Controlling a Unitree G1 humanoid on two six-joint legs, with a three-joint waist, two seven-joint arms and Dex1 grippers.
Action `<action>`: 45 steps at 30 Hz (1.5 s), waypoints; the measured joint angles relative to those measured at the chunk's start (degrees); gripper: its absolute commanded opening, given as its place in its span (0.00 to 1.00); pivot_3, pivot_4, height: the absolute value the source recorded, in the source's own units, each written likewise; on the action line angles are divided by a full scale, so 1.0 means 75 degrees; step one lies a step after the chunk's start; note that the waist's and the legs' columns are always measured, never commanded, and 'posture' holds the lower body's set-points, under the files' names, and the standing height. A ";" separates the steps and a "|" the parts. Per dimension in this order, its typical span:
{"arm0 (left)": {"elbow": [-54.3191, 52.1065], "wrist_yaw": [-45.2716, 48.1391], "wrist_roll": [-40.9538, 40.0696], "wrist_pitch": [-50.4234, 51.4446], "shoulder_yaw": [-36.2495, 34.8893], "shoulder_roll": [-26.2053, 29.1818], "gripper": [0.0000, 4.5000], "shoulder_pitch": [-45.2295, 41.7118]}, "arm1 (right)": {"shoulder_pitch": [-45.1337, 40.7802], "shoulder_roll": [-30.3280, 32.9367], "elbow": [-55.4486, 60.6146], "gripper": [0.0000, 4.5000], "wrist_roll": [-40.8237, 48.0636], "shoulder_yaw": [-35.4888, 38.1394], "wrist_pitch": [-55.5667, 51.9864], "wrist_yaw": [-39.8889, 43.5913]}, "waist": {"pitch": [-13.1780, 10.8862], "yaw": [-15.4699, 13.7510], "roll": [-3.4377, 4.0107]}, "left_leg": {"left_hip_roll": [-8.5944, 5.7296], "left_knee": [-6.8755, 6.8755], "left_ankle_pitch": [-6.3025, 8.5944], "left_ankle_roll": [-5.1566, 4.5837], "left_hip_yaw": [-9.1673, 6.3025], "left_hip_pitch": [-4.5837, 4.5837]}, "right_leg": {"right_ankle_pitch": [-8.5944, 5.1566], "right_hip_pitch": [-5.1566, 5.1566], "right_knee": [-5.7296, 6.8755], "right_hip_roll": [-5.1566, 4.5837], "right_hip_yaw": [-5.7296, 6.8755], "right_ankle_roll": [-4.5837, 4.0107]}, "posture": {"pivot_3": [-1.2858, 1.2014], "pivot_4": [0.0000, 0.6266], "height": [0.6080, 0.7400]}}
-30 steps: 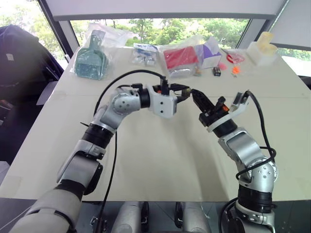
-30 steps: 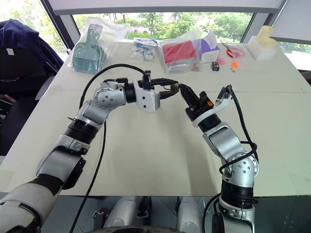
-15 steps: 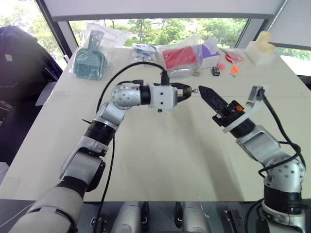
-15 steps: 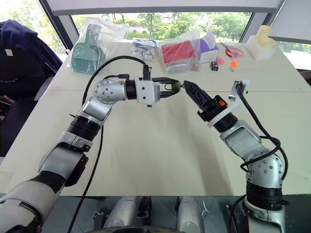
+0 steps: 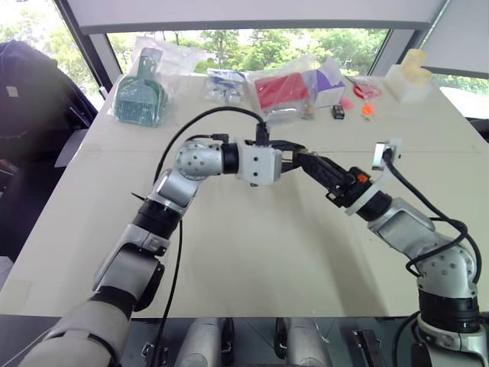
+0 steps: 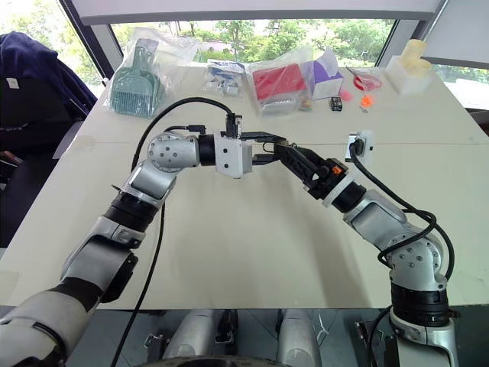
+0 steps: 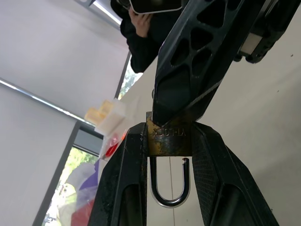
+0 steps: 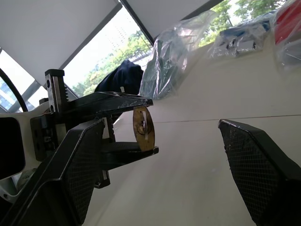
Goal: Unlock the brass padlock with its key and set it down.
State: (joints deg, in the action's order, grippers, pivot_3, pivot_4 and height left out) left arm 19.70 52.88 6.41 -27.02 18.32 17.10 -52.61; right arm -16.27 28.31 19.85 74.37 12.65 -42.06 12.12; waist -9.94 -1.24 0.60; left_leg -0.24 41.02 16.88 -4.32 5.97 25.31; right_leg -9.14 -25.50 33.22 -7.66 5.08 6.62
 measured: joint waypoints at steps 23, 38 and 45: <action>0.0096 0.0099 -0.0168 0.0325 0.0052 0.0124 1.00 -0.0221 | -0.0055 -0.0076 -0.0019 0.00 -0.0210 -0.0092 -0.0400 0.0230 | 0.0000 0.0066 0.0000 | -0.0001 0.0000 0.0000 0.0000 0.0000 0.0000 | 0.0000 0.0001 -0.0001 -0.0001 0.0000 0.0000 | 0.52 0.24 0.96; 0.0461 0.0823 -0.1345 0.2586 -0.0618 0.0256 1.00 -0.0249 | -0.0213 -0.0125 -0.0220 0.00 -0.0281 0.0126 -0.0412 0.0134 | 0.0000 0.0073 0.0000 | -0.0003 0.0001 -0.0003 0.0005 0.0000 -0.0001 | 0.0000 0.0005 0.0000 0.0002 0.0000 0.0002 | 0.52 0.24 0.96; 0.0607 0.0820 -0.1377 0.2553 -0.0617 0.0099 1.00 -0.0316 | -0.0289 -0.0302 -0.0214 0.00 -0.0276 0.0118 -0.0479 -0.0009 | 0.0000 0.0071 0.0000 | -0.0002 0.0001 -0.0002 0.0004 -0.0001 -0.0001 | 0.0000 0.0004 0.0000 0.0001 0.0001 0.0001 | 0.52 0.24 0.96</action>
State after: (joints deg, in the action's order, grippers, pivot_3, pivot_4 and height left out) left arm 24.25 59.04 -3.91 -7.87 13.69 17.84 -54.98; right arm -18.44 26.04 18.25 72.30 13.54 -45.65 12.06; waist -9.95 -0.71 0.60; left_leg -0.26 41.02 16.86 -4.29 5.96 25.30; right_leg -9.14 -25.47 33.23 -7.65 5.08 6.63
